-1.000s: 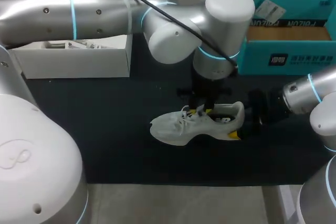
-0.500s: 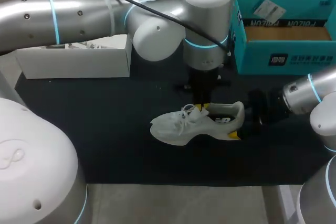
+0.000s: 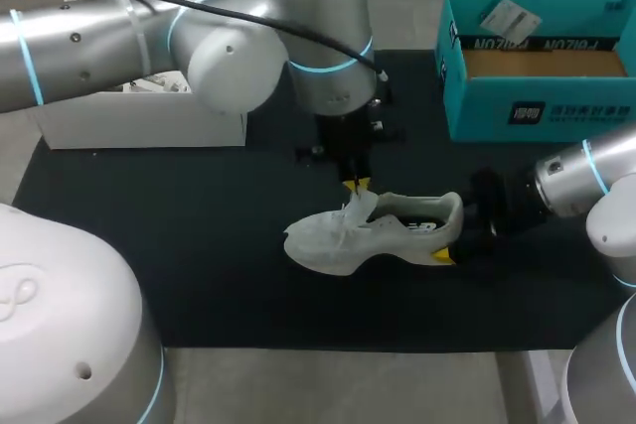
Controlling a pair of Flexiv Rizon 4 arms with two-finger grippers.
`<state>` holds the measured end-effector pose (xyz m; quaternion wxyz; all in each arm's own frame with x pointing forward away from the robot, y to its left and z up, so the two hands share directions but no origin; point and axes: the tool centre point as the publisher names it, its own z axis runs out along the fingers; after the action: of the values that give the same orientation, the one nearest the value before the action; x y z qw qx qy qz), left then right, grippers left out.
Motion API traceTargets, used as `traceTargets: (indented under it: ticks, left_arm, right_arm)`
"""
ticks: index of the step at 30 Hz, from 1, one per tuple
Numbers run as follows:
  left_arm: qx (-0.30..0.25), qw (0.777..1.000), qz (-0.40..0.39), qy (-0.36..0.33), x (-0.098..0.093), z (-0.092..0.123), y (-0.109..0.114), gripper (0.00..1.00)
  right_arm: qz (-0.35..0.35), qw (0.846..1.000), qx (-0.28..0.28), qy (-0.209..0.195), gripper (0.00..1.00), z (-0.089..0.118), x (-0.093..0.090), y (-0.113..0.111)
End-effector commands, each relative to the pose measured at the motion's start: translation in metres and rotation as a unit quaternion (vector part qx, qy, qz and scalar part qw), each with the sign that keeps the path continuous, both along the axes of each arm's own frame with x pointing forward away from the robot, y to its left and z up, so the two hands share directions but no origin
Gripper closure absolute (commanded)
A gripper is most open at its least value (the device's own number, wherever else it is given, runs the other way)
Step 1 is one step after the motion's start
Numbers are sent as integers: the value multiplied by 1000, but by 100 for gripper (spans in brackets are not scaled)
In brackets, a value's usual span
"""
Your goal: Take the shoe out of the shoebox, open the shoe tongue, remove and reinsert the insole, then place the shoe into the shoebox
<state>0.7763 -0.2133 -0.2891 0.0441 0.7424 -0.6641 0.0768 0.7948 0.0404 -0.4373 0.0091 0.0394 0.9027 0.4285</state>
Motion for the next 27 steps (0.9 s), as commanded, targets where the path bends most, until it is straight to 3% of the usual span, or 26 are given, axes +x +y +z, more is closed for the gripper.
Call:
traceTargets:
  ticks: [1,20,25,26,27]
  left_arm:
    - [-16,1000,9,-1,2,-9,18,100]
    - [32,997,64,29,-6,-44,86,100]
    - [36,997,58,38,-6,-48,93,100]
    - [31,998,49,37,-5,-48,93,91]
    - [22,999,26,33,-3,-47,90,53]
  right_arm:
    - [-1,1000,-1,-1,100,-4,1,2]
    - [-1,1000,-1,-1,100,-4,1,2]
    - [-1,1000,-1,-1,100,-4,1,2]
    - [-1,1000,-1,-1,100,-4,1,2]
    - [-1,1000,-1,-1,100,-4,1,2]
